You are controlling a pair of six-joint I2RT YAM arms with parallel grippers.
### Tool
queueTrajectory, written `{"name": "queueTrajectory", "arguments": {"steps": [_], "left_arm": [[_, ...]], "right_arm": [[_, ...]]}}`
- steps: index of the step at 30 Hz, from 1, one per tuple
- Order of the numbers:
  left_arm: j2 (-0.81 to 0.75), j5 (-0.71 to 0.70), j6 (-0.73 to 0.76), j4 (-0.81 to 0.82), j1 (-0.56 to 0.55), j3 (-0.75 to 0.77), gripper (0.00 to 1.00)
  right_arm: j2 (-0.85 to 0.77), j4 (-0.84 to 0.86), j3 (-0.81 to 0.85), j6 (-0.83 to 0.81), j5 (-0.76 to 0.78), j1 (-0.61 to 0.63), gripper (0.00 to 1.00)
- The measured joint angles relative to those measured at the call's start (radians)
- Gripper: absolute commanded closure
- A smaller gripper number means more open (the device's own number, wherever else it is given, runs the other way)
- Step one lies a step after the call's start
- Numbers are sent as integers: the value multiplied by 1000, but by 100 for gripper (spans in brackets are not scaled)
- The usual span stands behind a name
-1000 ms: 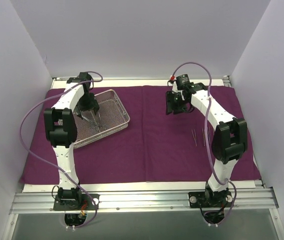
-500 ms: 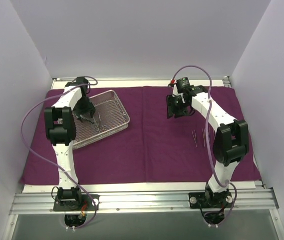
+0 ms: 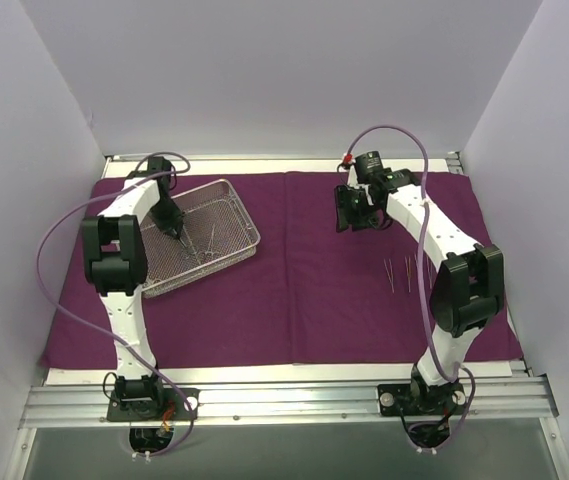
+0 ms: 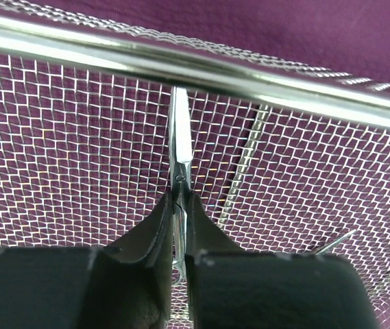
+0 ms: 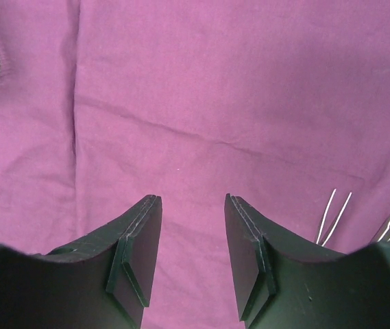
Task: Open and lay out the surgical kit
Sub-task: Pick up the medical item from the container, then place the medical item in the surgical kit.
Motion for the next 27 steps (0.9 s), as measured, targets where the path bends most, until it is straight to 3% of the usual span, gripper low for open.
{"name": "queueTrajectory", "arguments": {"steps": [12, 20, 27], "left_arm": [[-139, 13, 80, -6, -5, -99, 98], [-404, 116, 113, -1, -74, -138, 98], [-521, 294, 96, 63, -184, -165, 98]], "right_arm": [[8, 24, 79, 16, -42, 56, 57], [68, 140, 104, 87, -270, 77, 57], [98, 245, 124, 142, -471, 151, 49]]}}
